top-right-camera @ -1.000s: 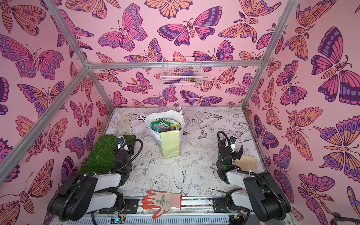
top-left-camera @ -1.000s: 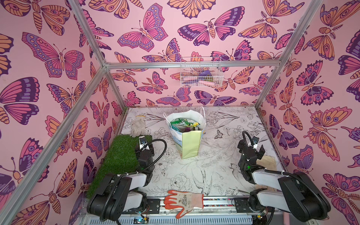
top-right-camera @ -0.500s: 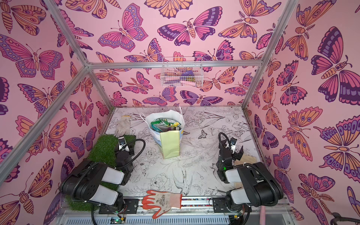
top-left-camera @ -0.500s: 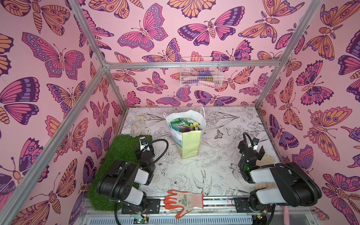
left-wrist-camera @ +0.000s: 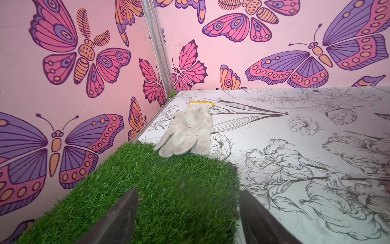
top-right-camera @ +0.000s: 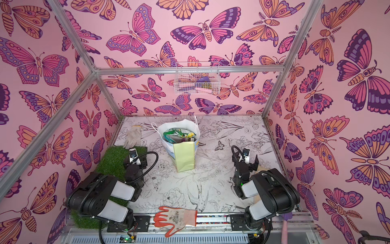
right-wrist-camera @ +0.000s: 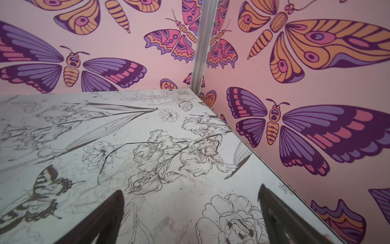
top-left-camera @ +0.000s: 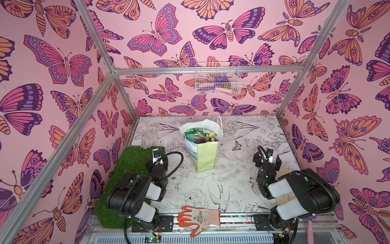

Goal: Place the snacks into the paper bag
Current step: Reset both arms

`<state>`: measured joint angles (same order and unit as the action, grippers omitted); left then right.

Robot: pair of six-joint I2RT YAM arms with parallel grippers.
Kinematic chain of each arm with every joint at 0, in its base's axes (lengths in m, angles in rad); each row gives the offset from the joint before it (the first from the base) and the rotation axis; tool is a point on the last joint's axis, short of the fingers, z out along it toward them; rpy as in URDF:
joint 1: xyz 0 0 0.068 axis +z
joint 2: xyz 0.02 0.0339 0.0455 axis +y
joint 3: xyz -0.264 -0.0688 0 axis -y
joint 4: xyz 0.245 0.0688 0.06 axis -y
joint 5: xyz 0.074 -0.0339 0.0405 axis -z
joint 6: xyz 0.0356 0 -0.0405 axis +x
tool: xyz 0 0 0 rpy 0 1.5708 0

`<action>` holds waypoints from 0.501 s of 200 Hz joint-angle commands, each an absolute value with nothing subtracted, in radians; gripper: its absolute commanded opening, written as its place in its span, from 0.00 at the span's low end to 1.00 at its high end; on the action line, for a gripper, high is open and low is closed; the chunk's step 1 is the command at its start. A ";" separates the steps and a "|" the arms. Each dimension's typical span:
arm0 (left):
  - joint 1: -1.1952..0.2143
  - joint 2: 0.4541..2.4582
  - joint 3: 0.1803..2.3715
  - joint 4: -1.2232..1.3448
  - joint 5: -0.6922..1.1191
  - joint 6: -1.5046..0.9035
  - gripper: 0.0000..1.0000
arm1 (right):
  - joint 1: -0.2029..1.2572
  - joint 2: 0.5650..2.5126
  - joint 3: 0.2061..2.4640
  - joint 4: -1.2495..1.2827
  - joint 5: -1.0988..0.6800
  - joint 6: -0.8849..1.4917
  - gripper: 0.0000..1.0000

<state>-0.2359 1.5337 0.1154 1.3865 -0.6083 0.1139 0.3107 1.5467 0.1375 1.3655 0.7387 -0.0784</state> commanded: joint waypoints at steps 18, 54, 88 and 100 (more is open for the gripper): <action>-0.234 1.554 0.118 1.424 -0.528 0.139 0.99 | 0.325 1.559 0.170 1.414 0.696 -0.135 0.99; -0.233 1.571 0.131 1.423 -0.502 0.154 0.99 | 0.312 1.546 0.189 1.358 0.686 -0.119 0.99; -0.232 1.585 0.143 1.423 -0.482 0.161 0.99 | 0.274 1.496 0.223 1.219 0.639 -0.077 0.99; -0.230 1.586 0.144 1.423 -0.471 0.163 0.99 | 0.253 1.477 0.243 1.144 0.607 -0.058 0.99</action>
